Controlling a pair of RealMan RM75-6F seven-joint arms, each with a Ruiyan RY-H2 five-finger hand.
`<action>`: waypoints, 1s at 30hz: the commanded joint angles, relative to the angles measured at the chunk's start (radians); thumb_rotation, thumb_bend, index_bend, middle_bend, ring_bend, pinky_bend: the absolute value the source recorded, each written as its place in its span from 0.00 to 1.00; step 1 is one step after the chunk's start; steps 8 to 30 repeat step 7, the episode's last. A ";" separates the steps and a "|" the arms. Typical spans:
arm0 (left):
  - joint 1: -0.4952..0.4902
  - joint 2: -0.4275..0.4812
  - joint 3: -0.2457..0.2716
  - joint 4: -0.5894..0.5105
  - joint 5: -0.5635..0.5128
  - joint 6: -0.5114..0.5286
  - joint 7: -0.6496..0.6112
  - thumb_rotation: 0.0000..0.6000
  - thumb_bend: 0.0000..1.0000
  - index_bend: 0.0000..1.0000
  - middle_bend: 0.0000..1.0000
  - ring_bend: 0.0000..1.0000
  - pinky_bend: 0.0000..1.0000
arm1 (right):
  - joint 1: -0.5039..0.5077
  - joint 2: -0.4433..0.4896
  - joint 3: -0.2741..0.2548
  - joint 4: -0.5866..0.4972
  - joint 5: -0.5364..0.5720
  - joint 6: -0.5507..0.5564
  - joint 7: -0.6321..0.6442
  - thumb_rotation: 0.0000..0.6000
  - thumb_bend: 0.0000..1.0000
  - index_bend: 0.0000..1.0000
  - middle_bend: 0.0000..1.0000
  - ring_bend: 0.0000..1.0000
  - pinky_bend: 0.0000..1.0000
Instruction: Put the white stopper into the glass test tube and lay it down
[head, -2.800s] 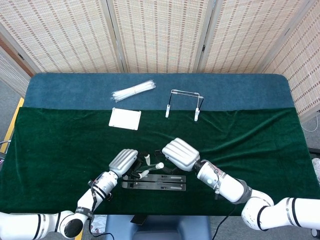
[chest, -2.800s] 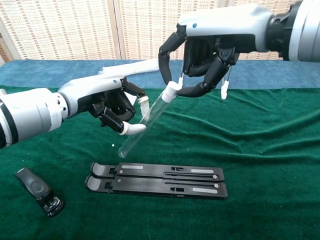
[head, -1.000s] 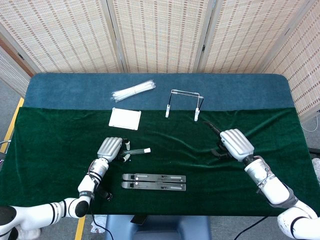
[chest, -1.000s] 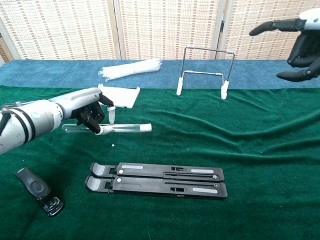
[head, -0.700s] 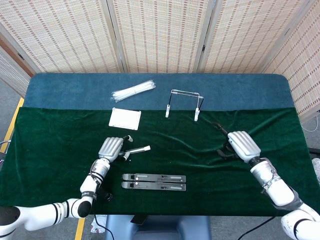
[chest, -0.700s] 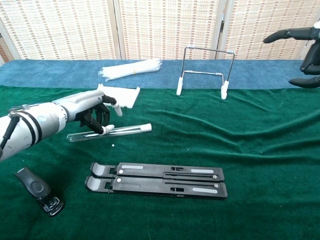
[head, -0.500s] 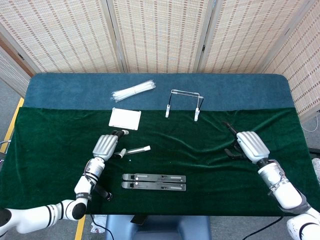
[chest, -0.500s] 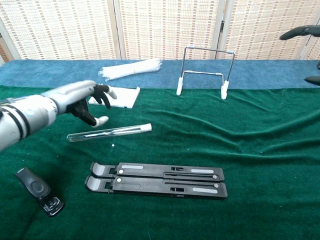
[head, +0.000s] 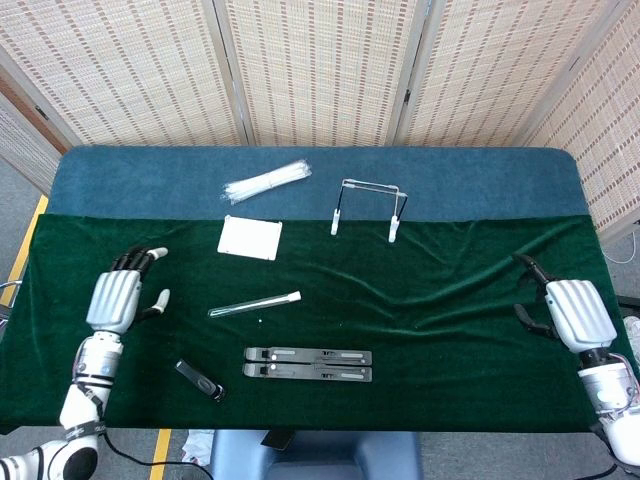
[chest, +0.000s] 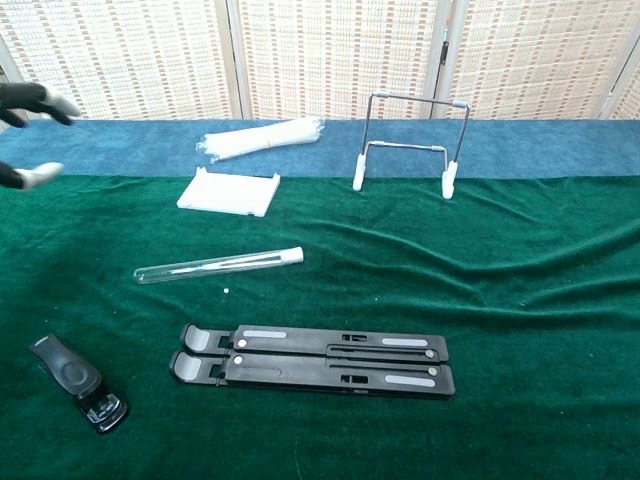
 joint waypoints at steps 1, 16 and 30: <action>0.082 0.056 0.052 -0.067 0.058 0.085 0.000 1.00 0.43 0.24 0.23 0.13 0.17 | -0.060 -0.006 -0.034 0.048 -0.065 0.060 0.058 1.00 0.43 0.17 0.18 0.24 0.31; 0.200 0.109 0.116 -0.128 0.137 0.201 -0.018 1.00 0.43 0.25 0.23 0.13 0.17 | -0.143 -0.041 -0.057 0.095 -0.086 0.139 0.073 1.00 0.43 0.15 0.13 0.15 0.19; 0.200 0.109 0.116 -0.128 0.137 0.201 -0.018 1.00 0.43 0.25 0.23 0.13 0.17 | -0.143 -0.041 -0.057 0.095 -0.086 0.139 0.073 1.00 0.43 0.15 0.13 0.15 0.19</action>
